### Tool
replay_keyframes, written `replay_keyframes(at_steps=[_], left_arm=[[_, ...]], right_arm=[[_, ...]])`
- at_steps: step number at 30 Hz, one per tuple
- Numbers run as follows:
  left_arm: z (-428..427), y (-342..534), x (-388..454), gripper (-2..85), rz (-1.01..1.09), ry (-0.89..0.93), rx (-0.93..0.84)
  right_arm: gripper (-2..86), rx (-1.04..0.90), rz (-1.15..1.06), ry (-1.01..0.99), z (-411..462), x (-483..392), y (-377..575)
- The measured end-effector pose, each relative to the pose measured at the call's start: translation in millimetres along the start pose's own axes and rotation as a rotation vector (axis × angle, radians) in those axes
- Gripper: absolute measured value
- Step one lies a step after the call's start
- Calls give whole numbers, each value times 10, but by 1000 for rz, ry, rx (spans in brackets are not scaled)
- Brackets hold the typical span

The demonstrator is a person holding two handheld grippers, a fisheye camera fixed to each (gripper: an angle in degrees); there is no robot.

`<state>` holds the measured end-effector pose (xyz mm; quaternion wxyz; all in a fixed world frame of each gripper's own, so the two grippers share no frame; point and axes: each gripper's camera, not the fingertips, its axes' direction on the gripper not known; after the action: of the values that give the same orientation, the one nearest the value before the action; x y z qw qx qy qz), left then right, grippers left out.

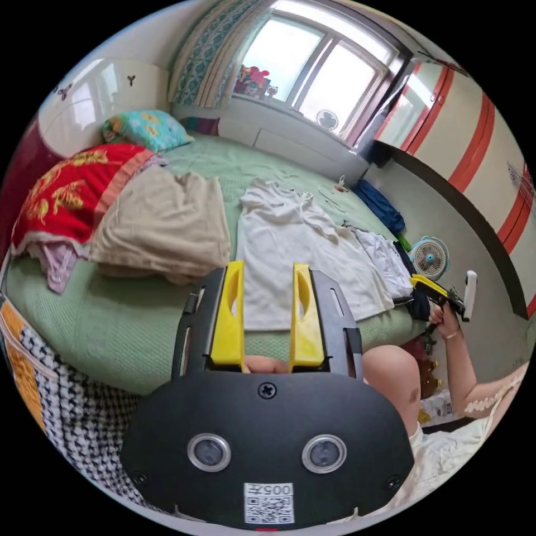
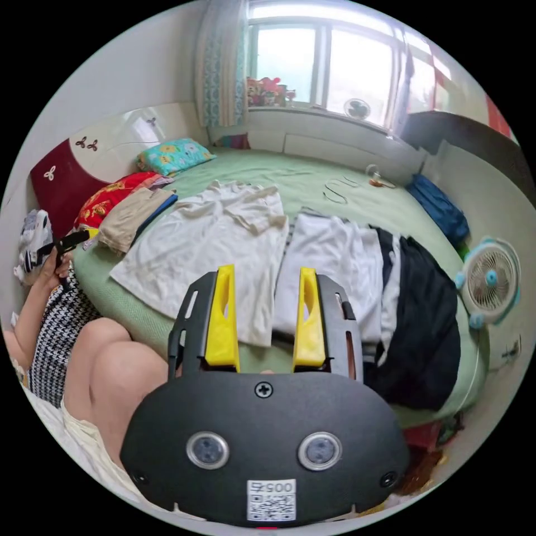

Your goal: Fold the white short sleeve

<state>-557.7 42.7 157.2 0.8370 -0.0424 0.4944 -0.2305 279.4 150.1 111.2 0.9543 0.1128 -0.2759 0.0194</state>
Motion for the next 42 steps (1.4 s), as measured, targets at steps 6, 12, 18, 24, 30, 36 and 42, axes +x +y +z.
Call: replay_keyframes(at_steps=[6,12,18,24,30,36,42], left_arm=[[316,225,167,134,34,-174,-15],[692,157,300,123,38,-233,-73],[1147,154,313,110,1,-262,-200],[1310,104,515,48,70,-287,-273],[725,75,808,9,158,-241,-201],[655,551,827,9,159,-283,-222],[1118,936,567,36,58,-252,-312]], right_arm=[[132,-50,-34,121,172,-359,345],[115,-133,42,137,578,-414,368],[74,-204,78,207,958,-406,337],[-7,-248,45,174,1068,-356,308],[-15,-171,65,-5,497,-173,273],[-15,-191,78,-37,283,-96,700],[-3,-271,145,-15,720,-31,1077]])
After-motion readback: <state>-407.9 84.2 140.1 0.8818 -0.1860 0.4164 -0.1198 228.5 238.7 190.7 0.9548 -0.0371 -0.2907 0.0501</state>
